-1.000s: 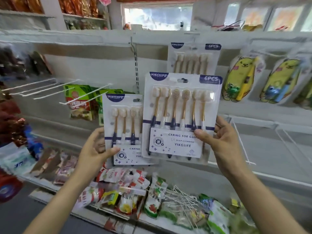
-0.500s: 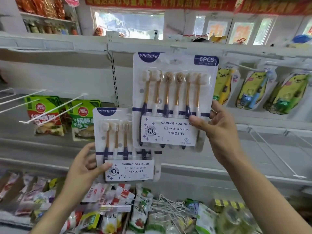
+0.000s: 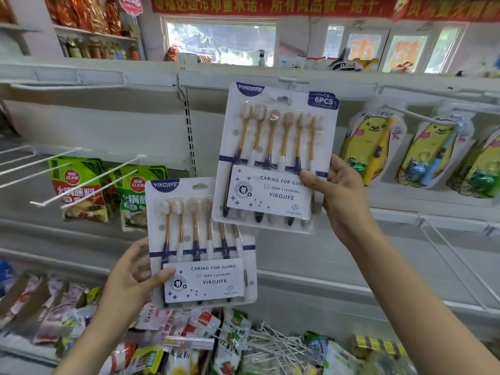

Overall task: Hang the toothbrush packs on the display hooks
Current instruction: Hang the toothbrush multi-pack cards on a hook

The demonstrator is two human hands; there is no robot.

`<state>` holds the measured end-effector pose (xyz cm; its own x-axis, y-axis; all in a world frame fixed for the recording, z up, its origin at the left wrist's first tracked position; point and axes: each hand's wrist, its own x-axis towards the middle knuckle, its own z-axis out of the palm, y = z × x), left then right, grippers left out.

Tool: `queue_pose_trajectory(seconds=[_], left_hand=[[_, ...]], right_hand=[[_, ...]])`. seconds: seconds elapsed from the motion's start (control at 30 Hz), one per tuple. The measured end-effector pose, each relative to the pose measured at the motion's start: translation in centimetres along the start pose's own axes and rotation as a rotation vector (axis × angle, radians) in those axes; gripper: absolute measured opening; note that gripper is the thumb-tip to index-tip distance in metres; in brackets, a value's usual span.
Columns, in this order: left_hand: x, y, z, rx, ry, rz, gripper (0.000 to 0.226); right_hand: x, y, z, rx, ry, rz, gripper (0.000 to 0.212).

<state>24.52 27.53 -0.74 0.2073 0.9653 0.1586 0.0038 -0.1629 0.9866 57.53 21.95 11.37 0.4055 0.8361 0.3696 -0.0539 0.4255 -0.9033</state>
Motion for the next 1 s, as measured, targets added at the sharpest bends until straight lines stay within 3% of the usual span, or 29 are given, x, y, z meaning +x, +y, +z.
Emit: queue_pose_trajectory(seconds=[0.17,0.27,0.37,0.47,0.63,0.73,0.87,0.93,1.0], left_hand=[[0.0,-1.1,-0.6,-0.052,0.020,-0.061,0.059],[-0.2,-1.3,-1.5,-0.095,0.025,-0.100,0.075],[-0.6,-1.2,-2.3,-0.090,0.078,-0.103,0.056],[-1.0,-1.5,-3.2,-0.083,0.097,-0.113,0.054],[-2.0,-1.3,-4.4,-0.108,0.119,-0.094,0.088],[-2.2,-0.6,-4.1,-0.114,0.082,-0.048,0.058],[-2.6,1.0,-2.4,-0.098,0.027,-0.012,0.055],[-2.8,1.7,-1.2,-0.117,-0.012,0.003,0.055],[-2.7,2.1,-0.2,-0.103,-0.042,0.025,0.056]], right_hand=[[4.1,1.1,-0.5,0.022,0.032,0.073,0.040],[6.0,1.8,-0.9,0.010,0.051,0.086,0.038],[7.3,2.8,-1.5,-0.030,0.046,0.057,0.042],[7.8,3.4,-1.9,-0.100,0.073,0.012,0.042],[7.9,4.4,-2.4,-0.285,0.161,-0.056,0.035],[7.6,4.9,-2.9,-0.396,0.234,-0.049,0.042],[4.5,4.7,-2.8,-0.792,0.340,-0.208,0.069],[1.5,3.5,-1.6,-0.814,0.274,-0.242,0.061],[-1.6,1.9,0.1,-0.660,0.051,-0.138,0.046]])
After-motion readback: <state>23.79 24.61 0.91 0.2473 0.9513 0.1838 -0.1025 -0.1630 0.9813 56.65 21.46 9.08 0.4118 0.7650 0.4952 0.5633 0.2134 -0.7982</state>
